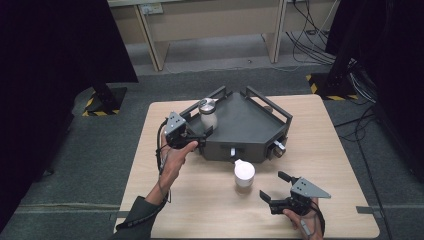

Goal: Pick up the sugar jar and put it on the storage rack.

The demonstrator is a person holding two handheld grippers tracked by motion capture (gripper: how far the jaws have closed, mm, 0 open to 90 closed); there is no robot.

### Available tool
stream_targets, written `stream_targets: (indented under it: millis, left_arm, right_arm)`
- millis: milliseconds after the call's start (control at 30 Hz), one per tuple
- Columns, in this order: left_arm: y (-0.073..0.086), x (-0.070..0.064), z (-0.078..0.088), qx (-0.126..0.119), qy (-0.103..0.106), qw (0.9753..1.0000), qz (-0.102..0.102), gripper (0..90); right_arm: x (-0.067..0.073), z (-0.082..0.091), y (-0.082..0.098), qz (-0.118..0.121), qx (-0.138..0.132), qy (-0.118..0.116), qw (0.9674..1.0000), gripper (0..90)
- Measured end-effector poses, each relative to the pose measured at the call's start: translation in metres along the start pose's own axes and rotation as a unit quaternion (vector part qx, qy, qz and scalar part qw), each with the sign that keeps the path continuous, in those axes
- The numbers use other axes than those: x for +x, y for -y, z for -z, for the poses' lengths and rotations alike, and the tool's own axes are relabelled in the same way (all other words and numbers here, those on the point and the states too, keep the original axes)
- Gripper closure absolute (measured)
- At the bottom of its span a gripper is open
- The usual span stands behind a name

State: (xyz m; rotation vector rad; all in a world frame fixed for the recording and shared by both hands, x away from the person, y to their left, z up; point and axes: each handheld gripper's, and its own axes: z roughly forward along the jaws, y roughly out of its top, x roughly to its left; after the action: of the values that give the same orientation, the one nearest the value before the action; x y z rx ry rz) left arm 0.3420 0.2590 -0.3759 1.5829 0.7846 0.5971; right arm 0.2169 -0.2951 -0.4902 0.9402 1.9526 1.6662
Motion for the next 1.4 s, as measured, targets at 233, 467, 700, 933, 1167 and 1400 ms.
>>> stream_targets:
  millis: [233, 467, 700, 933, 1167, 1400]
  left_arm:
    - [0.012, -0.001, 0.012, -0.008, 0.003, 1.0000, 0.005, 0.5]
    - [0.024, -0.003, 0.022, -0.012, 0.009, 0.9998, 0.013, 0.5]
    - [0.039, -0.008, 0.028, -0.012, 0.017, 0.9997, 0.012, 0.4]
    - [0.053, -0.011, 0.032, -0.012, 0.023, 0.9996, 0.005, 0.4]
    - [0.063, -0.012, 0.035, -0.011, 0.028, 0.9995, 0.008, 0.5]
    - [0.071, -0.013, 0.039, -0.012, 0.026, 0.9996, -0.002, 0.5]
  right_arm:
    - [0.000, 0.000, 0.000, -0.003, -0.001, 0.000, 1.0000, 0.8]
    - [0.000, 0.000, 0.000, -0.002, 0.000, 0.000, 1.0000, 0.8]
    - [0.000, 0.000, 0.001, -0.003, -0.001, 0.000, 1.0000, 0.8]
    - [0.000, 0.000, 0.000, -0.002, 0.001, 0.000, 1.0000, 0.8]
    - [0.000, -0.001, 0.001, -0.002, 0.001, -0.001, 1.0000, 0.8]
    - [0.000, -0.001, 0.000, -0.001, 0.002, -0.002, 1.0000, 0.8]
